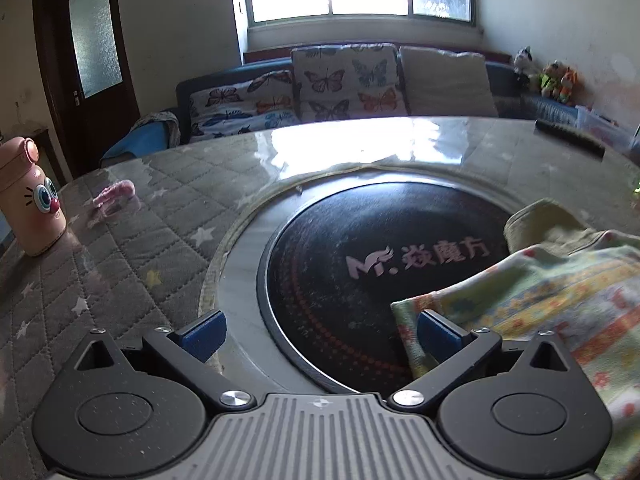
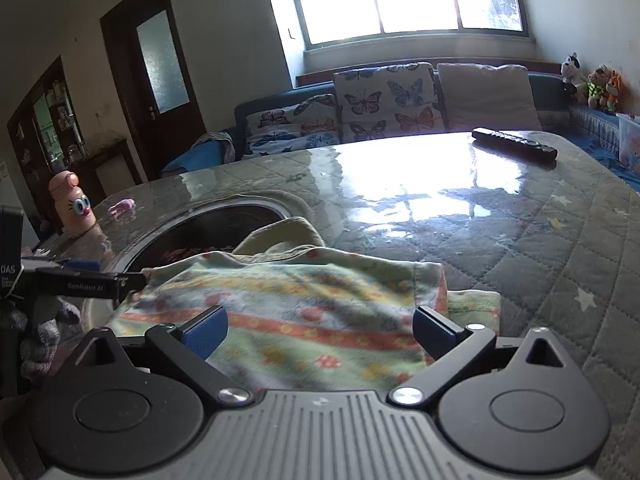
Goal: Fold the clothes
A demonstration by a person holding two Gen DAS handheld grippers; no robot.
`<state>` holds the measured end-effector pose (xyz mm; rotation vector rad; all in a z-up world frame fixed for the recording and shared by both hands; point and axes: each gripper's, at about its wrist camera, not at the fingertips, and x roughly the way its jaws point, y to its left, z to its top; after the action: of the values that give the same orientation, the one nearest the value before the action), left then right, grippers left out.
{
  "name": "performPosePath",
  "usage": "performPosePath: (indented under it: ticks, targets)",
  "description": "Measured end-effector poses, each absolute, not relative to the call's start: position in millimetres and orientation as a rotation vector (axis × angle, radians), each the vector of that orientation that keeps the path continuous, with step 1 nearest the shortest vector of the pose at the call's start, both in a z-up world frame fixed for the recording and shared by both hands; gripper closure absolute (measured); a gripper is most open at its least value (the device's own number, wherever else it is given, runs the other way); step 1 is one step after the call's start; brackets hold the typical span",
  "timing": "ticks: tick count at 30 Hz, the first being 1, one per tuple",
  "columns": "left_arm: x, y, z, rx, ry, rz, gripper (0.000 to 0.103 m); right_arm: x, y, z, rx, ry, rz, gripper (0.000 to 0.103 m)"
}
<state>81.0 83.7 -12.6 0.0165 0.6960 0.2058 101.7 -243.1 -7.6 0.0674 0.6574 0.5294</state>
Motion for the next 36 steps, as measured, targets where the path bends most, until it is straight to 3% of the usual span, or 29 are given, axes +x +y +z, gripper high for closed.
performPosePath:
  ticks: [17, 36]
  targets:
    - [82, 86, -14, 0.005, 0.699, 0.205, 0.0, 151, -233, -17, 0.119, 0.717, 0.513, 0.003]
    - [63, 74, -8, -0.008, 0.745, 0.239, 0.0, 79, -222, -11, 0.015, 0.675, 0.533, 0.002]
